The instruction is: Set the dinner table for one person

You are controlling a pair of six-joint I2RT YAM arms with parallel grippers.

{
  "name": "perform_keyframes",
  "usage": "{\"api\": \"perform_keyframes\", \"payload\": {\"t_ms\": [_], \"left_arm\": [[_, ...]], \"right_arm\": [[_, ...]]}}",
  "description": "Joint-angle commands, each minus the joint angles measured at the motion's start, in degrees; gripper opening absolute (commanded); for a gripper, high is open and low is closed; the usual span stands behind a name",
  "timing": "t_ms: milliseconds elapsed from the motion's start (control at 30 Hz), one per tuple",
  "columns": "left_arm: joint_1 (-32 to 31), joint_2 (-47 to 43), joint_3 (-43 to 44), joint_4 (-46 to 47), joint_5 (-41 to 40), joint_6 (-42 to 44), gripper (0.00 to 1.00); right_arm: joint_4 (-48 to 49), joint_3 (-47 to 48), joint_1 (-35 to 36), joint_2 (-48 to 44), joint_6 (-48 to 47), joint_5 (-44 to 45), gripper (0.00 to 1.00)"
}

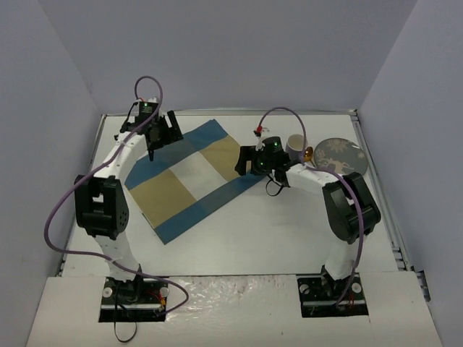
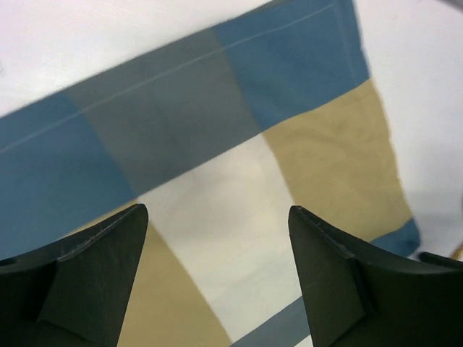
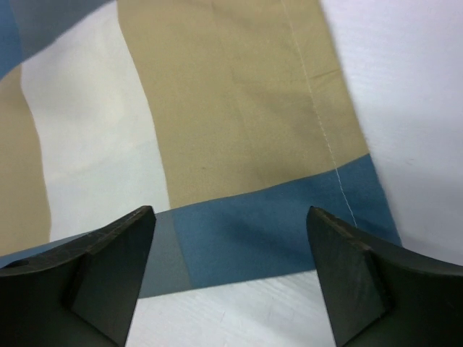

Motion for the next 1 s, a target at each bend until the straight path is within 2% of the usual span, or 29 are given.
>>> {"api": "perform_keyframes", "payload": {"t_ms": [0,167,267,567,967], "left_arm": [[-7.20,-1.37,-2.92,-8.34,-17.58,-0.51,0.79],[-8.68,3.93,-2.05,-9.74,-18.14,-6.17,0.89],[-9.05,6.33,-0.69,-9.95,-18.59,-7.67,0.97],[-8.24,14.15,4.75,-11.56,-19.66,-9.21,0.97],[-1.33,17.32,4.55,-10.61,-18.09,-6.57,0.97]], "right_arm": [[-6.48,3.78,1.30,-11.82,-3.52,9.91,0.89],[-10.95,1.15,1.49,-21.26,-3.07,15.27,0.99],[-12.27,-1.29,1.40,-26.12,-2.95,16.81,1.00],[-14.40,-8.40,1.14,-36.83,-1.82,17.75,1.00],[-15.51,-10.48,0.35,-38.81,-2.87,18.44,1.00]]}}
